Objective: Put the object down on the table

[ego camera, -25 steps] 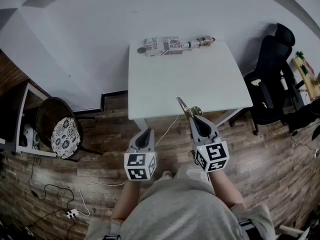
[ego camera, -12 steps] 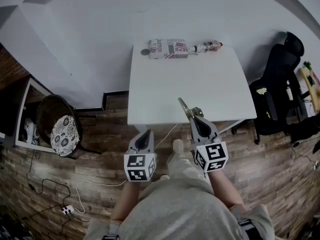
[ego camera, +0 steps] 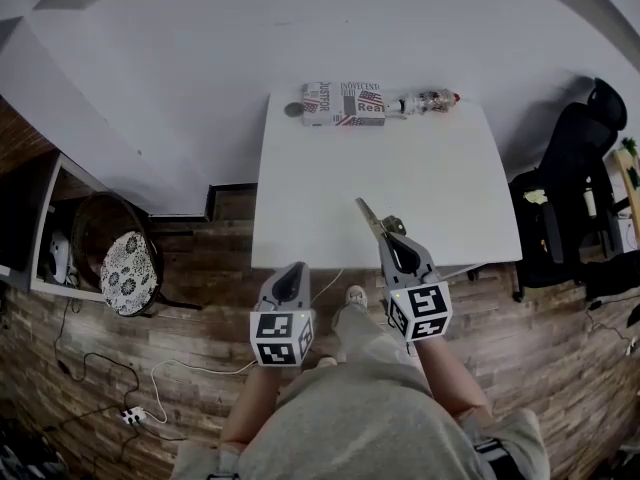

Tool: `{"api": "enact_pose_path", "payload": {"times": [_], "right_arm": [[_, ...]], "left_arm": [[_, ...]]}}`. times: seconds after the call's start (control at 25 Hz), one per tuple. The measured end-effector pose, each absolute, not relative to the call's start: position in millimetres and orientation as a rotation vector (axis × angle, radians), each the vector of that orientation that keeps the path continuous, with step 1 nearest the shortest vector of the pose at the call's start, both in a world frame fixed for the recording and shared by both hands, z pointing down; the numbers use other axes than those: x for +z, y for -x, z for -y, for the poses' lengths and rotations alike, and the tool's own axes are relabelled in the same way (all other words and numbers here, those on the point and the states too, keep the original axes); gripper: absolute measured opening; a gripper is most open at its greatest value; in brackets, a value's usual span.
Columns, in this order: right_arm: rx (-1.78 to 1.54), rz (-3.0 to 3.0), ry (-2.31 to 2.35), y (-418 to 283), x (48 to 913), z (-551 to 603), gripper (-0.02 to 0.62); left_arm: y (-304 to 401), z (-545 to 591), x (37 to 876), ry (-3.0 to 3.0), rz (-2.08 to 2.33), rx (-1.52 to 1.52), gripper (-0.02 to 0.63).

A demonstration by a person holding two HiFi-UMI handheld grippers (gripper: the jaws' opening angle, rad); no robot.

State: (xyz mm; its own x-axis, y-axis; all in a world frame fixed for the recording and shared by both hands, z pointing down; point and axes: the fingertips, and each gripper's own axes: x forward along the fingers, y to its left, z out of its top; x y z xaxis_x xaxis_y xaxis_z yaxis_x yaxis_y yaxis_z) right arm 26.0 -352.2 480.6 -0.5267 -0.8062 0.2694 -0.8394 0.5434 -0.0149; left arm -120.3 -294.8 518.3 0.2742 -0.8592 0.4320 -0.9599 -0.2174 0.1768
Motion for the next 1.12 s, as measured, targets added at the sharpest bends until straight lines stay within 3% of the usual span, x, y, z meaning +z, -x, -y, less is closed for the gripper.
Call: {"api": "enact_pose_path", "payload": {"times": [1.12], "right_arm": [[0.341, 2.407, -1.273, -19.6, 590.6, 456.5, 0.011]], "left_arm": [[109.5, 351.8, 560.2, -2.100, 1.590, 0.427, 0.015]]}}
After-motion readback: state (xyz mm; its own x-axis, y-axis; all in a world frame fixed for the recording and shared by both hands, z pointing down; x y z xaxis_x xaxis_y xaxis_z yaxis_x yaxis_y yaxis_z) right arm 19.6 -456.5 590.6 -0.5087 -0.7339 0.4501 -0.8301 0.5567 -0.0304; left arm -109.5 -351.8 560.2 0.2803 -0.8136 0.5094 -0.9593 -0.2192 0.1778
